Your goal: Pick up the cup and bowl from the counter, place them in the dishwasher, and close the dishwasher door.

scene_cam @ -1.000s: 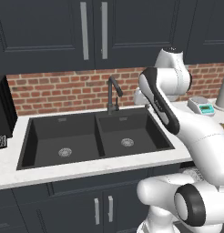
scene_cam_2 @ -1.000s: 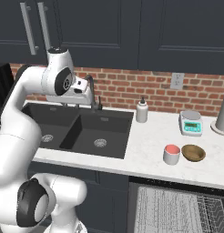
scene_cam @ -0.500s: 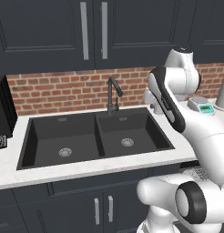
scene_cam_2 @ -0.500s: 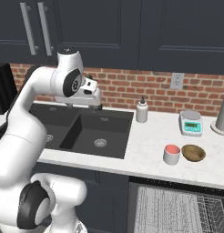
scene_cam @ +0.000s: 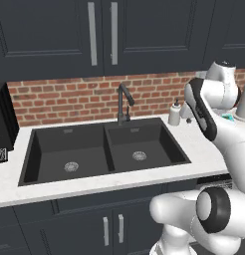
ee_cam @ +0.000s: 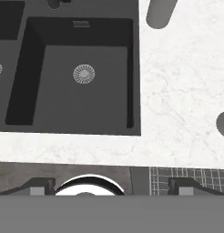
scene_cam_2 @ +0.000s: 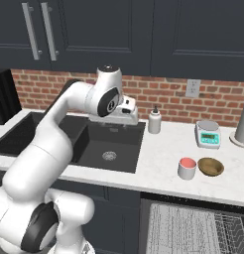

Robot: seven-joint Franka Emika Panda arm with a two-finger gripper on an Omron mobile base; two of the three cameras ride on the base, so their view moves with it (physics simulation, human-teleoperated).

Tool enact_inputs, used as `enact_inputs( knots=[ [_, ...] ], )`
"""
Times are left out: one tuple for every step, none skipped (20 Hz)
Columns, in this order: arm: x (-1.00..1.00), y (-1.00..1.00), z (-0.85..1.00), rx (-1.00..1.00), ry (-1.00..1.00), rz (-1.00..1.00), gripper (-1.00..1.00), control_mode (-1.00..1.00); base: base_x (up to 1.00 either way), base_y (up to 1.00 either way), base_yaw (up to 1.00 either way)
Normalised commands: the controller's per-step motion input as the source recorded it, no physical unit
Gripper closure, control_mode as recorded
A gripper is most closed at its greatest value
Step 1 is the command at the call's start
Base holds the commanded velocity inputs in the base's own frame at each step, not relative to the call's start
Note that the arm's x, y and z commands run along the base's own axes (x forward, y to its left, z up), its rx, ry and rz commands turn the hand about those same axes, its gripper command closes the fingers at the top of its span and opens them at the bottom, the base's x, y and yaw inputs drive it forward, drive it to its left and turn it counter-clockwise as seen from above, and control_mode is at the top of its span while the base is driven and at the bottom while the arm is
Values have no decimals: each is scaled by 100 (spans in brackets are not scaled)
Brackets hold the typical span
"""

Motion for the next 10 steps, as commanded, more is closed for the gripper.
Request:
enact_inputs(
  knots=[
    [0,-100,-49,-6,0,-1,-100,-100,0,0,0],
    [0,-97,-46,-8,0,-1,-100,-100,0,0,0],
    [0,-100,-45,-8,0,-1,-100,-100,0,0,0],
    [0,-97,-43,-10,0,-1,-100,-100,0,0,0],
    [0,-95,-40,-11,0,0,-100,-100,0,0,0],
    [0,-92,-39,-11,0,0,-100,-100,0,0,0],
    [0,-86,-35,-12,0,0,-100,-100,0,0,0],
    [0,-81,-34,-13,0,0,-100,-100,0,0,0],
    [0,-71,-33,-15,0,-1,-100,-100,0,0,0],
    [0,-64,-32,-17,0,-2,-100,-100,0,0,0]
  ],
)
